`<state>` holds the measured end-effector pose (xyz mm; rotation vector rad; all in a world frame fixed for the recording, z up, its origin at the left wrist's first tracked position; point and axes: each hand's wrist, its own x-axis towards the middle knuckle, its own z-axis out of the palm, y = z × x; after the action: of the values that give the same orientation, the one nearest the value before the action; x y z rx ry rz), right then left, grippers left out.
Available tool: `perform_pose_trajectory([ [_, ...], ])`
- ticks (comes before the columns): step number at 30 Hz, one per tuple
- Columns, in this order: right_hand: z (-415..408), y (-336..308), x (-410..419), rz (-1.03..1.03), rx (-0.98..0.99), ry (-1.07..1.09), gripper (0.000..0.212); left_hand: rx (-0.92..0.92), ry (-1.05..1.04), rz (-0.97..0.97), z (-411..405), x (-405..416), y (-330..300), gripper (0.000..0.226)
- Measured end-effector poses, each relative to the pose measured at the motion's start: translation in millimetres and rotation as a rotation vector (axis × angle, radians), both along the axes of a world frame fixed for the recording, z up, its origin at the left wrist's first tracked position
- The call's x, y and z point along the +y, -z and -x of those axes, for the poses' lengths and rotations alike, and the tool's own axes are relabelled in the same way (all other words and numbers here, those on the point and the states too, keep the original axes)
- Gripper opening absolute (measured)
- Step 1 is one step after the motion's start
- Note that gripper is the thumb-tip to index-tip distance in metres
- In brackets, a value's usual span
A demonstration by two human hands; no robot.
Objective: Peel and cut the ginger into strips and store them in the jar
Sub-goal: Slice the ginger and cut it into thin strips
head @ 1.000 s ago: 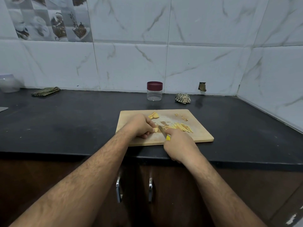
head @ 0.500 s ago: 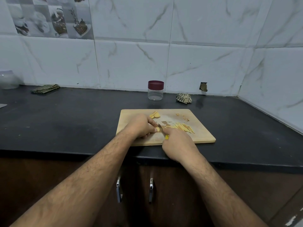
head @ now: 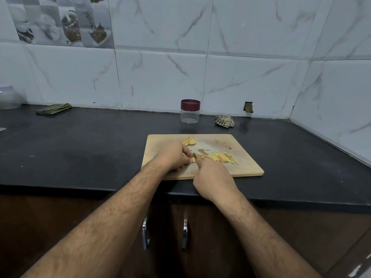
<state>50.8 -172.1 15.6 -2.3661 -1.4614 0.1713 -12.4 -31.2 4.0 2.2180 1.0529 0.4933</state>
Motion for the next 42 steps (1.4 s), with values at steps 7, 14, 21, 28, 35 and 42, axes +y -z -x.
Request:
perform_pose_trajectory([
  [7,7.7,2.8,-13.4,0.004,-0.044,-0.006,0.033,0.034,-0.008,-0.052,0.7,-2.4,-1.1,0.009],
  [14,12.5,4.2,-33.6,-0.018,-0.054,0.017,0.036,0.050,-0.008,-0.065,0.0,-1.6,-0.6,0.010],
  [21,10.6,-0.8,-25.0,-0.063,-0.016,0.040,0.047,0.044,-0.006,-0.076,-0.1,-0.3,2.1,0.013],
  [28,10.6,-1.4,-17.8,-0.050,-0.015,0.030,0.050,0.040,-0.011,-0.116,-0.2,-0.6,2.2,0.013],
  [35,9.2,-3.3,-9.1,-0.037,0.032,0.036,0.050,0.029,-0.015,-0.100,0.1,-0.1,2.9,0.013],
  [42,10.5,6.5,-33.1,-0.019,-0.031,0.015,0.041,0.031,-0.012,-0.087,0.2,-0.1,2.4,0.015],
])
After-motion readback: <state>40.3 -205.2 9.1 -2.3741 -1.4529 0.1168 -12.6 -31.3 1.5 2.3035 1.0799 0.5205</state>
